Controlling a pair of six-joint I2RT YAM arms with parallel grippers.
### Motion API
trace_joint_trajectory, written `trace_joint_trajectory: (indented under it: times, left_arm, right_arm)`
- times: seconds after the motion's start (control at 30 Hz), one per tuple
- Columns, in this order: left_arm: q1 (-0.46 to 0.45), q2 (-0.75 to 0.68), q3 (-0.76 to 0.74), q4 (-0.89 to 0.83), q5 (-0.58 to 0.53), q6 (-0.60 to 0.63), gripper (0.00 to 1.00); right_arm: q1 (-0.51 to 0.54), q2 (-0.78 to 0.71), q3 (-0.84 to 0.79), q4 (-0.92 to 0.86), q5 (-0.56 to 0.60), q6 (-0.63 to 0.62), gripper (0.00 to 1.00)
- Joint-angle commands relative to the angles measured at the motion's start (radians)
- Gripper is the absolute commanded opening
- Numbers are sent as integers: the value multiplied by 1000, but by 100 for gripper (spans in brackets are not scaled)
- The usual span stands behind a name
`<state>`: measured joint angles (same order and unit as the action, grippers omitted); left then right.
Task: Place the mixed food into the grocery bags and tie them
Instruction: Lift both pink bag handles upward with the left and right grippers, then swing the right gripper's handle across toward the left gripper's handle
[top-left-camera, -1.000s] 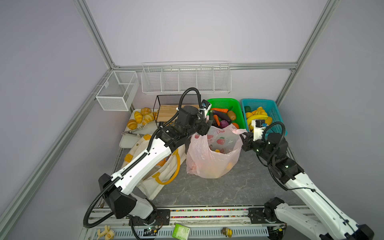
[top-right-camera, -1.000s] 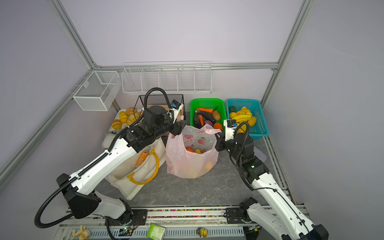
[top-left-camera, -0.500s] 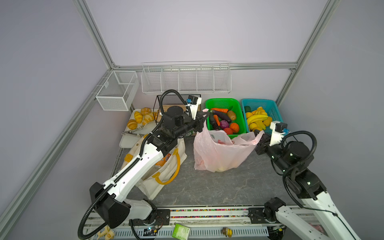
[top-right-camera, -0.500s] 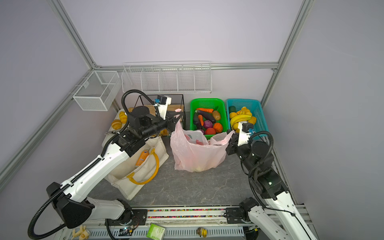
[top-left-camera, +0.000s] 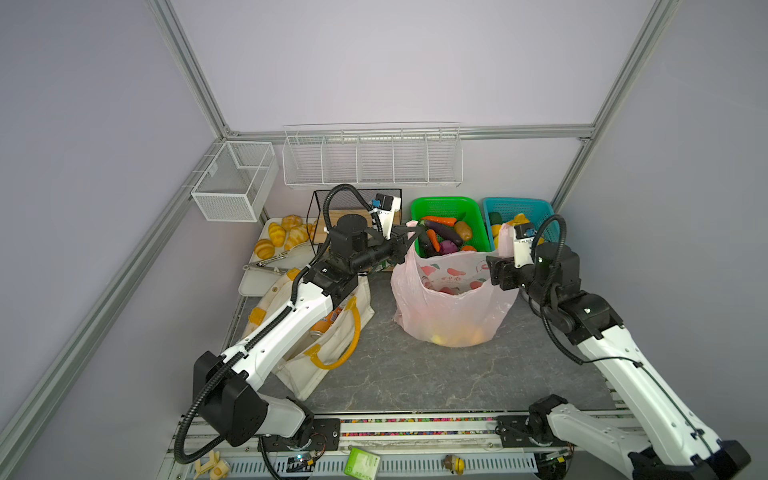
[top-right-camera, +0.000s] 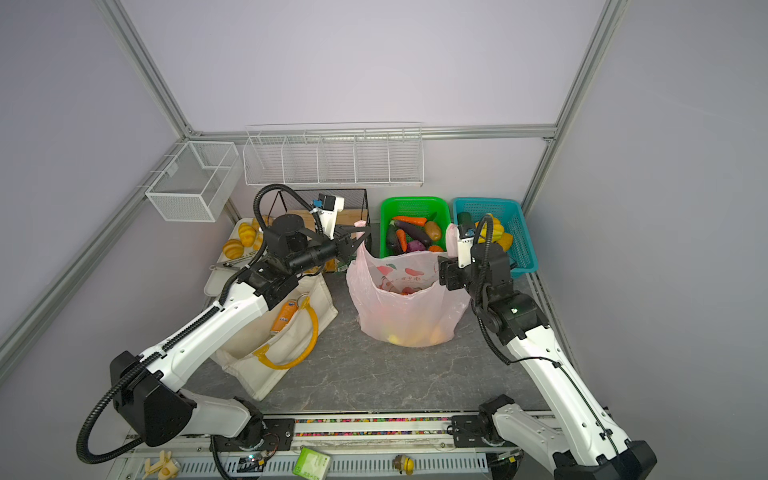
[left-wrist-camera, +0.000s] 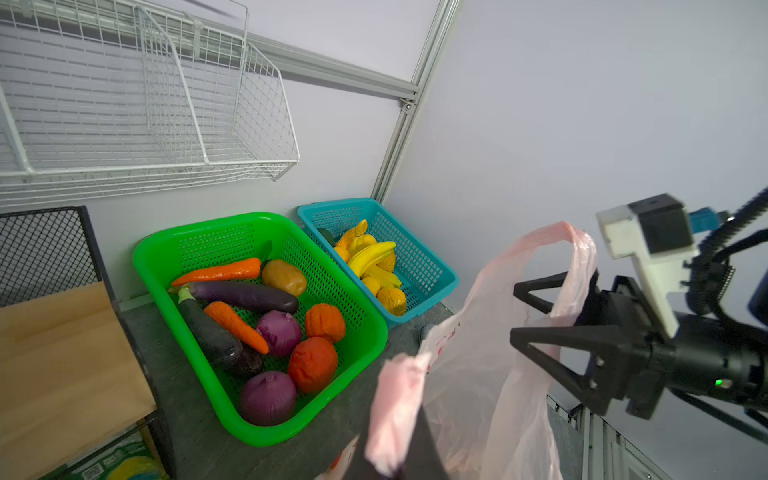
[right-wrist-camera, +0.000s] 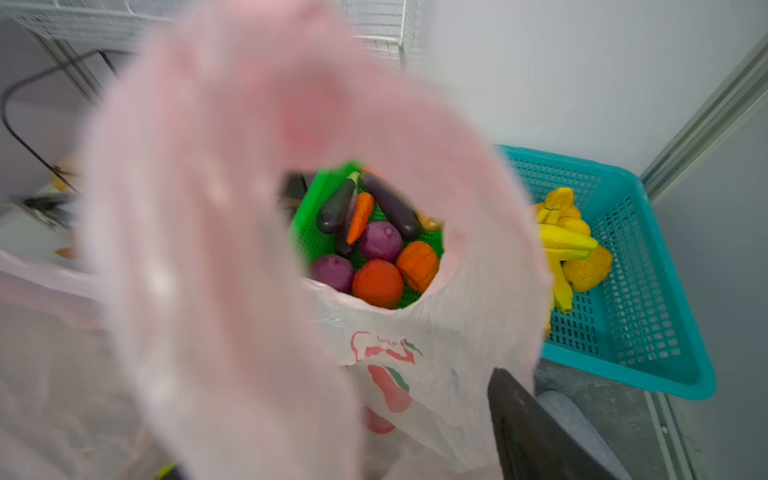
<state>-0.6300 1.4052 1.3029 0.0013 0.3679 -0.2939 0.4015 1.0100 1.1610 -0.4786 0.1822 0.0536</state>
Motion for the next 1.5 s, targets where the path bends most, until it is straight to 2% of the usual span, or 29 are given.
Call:
trace_joint_trajectory:
  times: [0.0, 0.07, 0.13, 0.23, 0.4, 0.5, 0.67, 0.83, 1.07, 1.13, 1.17, 1.23, 1.33, 1.37, 1.4, 1.47]
  left_arm:
    - [0, -44, -7, -25, -37, -29, 0]
    - [0, -51, -5, -39, -51, -42, 0]
    - [0, -59, -5, -53, -61, -57, 0]
    - [-1, -72, -14, -58, -68, -75, 0]
    - [-2, -82, -17, -69, -74, -90, 0]
    - [-2, -88, -21, -71, -78, -95, 0]
    - [-2, -104, -27, -75, -69, -119, 0]
    - [-2, -115, -32, -80, -59, -129, 0]
    - [-2, -122, -30, -83, -52, -139, 0]
    - [-2, -124, -30, -79, -50, -152, 0]
    - [-2, -124, -30, -75, -48, -160, 0]
    - [-2, -124, -33, -61, -44, -190, 0]
    - [-1, -127, -47, -20, -33, -256, 0]
    - [-1, -130, -54, -5, -35, -277, 0]
    - [-1, -133, -59, 2, -39, -290, 0]
    - [-1, -131, -67, 12, -31, -310, 0]
  right_arm:
    - [15, -33, 103, -50, -95, -80, 99]
    - [34, -33, 147, -50, -71, -114, 93]
    - [43, -26, 191, -49, -55, -138, 90]
    - [97, -6, 242, -13, -128, -175, 90]
    - [309, 87, 285, 48, -268, -263, 93]
    - [370, 146, 218, 128, -359, -260, 92]
    - [366, 226, 28, 415, -443, -148, 88]
    - [344, 337, -35, 646, -483, -92, 88]
    - [308, 446, -67, 868, -497, -66, 89]
    - [297, 474, -90, 930, -533, -67, 93]
    - [294, 494, -100, 957, -564, -58, 100]
    - [289, 539, -122, 1013, -605, -42, 82]
    - [278, 591, -203, 1128, -617, 12, 43]
    - [273, 592, -243, 1173, -605, 28, 36]
    - [270, 586, -272, 1197, -592, 34, 33]
    - [271, 558, -314, 1184, -571, 20, 33]
